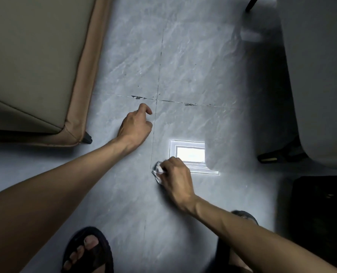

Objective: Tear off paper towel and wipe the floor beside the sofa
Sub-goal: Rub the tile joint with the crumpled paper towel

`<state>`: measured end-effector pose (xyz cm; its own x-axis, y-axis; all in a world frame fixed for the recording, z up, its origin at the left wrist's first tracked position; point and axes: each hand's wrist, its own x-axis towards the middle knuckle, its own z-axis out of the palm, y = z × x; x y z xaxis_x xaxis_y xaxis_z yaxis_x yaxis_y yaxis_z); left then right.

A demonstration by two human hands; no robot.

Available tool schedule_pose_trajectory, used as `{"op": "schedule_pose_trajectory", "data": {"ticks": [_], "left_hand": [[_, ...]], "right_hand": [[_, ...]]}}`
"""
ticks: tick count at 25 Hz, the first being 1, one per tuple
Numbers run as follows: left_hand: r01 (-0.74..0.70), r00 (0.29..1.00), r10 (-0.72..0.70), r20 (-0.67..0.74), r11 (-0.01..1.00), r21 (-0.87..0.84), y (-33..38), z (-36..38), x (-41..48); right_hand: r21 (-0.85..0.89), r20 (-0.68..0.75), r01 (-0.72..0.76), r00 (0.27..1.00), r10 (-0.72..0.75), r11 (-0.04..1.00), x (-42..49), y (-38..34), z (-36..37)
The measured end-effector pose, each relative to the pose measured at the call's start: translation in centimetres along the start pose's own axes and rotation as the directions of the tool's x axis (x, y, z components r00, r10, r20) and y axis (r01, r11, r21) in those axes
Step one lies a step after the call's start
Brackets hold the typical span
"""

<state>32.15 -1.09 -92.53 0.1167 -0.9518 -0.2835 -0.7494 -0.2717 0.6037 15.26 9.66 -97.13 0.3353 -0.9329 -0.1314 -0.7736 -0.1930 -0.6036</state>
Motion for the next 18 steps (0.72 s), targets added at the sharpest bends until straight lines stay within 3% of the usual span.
{"op": "schedule_pose_trajectory", "data": {"ticks": [9, 12, 14, 16, 18], "left_hand": [[0.058, 0.998, -0.057, -0.032, 0.998, 0.012, -0.8, -0.9, -0.5], [0.097, 0.993, -0.099, -0.061, 0.995, -0.035, -0.8, -1.3, -0.3], [0.119, 0.988, -0.127, -0.086, 0.989, -0.092, -0.5, -1.7, 0.0], [0.101, 0.99, -0.113, -0.084, 0.986, -0.134, 0.5, -2.2, 0.5], [0.06, 0.994, -0.073, -0.08, 0.986, -0.158, 2.0, -3.0, 1.8]], "right_hand": [[-0.052, 0.03, 0.051, 0.998, -0.05, 0.997, 2.4, -2.5, 0.3], [0.195, -0.162, -0.084, 0.98, 0.117, 0.977, 7.1, -2.3, -2.6], [0.439, -0.174, -0.163, 0.949, 0.262, 0.884, 10.2, -1.5, -5.2], [0.676, 0.013, -0.281, 0.929, 0.37, 0.682, 12.3, -1.3, -7.6], [0.784, 0.171, -0.334, 0.926, 0.336, 0.523, 14.1, -1.0, -10.0]]}}
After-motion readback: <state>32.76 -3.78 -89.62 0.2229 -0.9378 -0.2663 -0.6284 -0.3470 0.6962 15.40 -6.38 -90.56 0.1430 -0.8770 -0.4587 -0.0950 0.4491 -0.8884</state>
